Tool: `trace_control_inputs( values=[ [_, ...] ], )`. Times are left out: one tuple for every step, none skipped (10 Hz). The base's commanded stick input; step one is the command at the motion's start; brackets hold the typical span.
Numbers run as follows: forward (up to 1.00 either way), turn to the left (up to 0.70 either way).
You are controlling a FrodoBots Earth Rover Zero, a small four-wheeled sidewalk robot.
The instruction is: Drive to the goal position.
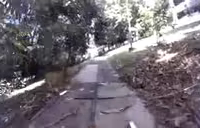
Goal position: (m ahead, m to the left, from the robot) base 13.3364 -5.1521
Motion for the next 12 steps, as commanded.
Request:
trace_control_inputs(
  values=[
    [1.0, 0.0],
    [1.0, 0.0],
    [1.0, 0.0],
    [1.0, 0.0],
    [1.0, 0.0],
    [1.0, 0.0],
    [1.0, 0.0],
    [1.0, 0.0],
    [1.0, 0.0],
    [1.0, 0.0],
    [1.0, 0.0],
    [1.0, -0.14]
  ],
)
